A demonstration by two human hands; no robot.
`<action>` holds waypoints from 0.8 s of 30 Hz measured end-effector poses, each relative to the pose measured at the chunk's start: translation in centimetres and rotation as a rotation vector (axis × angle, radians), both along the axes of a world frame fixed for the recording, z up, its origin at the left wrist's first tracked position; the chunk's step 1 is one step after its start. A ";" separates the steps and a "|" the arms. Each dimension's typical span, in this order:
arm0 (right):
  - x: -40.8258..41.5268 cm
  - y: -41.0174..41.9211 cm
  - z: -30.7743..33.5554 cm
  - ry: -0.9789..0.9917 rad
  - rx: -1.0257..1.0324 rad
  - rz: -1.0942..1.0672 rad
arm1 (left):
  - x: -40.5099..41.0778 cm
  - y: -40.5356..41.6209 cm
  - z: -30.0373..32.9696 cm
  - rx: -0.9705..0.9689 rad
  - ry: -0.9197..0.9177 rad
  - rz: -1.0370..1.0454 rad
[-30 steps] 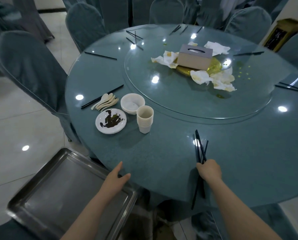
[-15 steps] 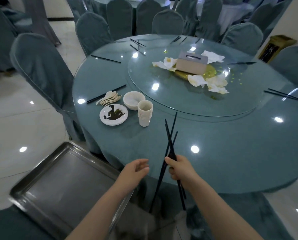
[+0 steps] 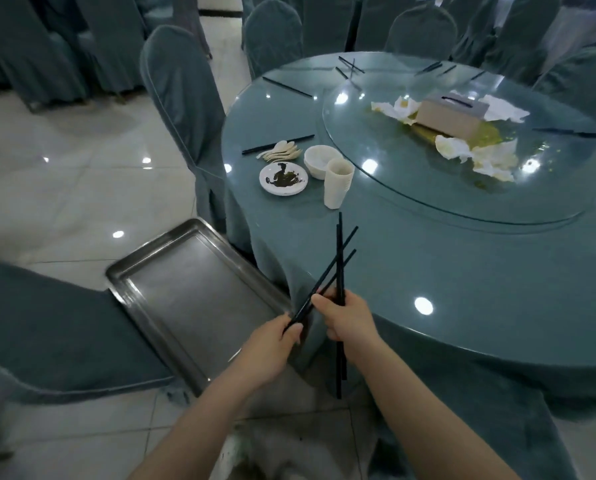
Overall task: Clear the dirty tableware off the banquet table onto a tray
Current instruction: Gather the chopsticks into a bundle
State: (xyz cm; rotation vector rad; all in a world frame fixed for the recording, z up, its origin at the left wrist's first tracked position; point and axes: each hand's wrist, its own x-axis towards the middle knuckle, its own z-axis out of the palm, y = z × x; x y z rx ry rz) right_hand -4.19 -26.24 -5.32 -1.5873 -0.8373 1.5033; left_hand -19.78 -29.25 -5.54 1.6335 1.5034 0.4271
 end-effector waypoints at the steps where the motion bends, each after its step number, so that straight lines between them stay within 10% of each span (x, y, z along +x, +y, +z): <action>1: -1.0 -0.5 0.2 0.019 0.008 -0.002 | -0.8 -0.8 0.3 0.014 0.025 0.009; 24: -36.2 -5.5 6.4 0.374 0.188 -0.086 | -33.4 -6.6 5.5 0.208 0.099 0.285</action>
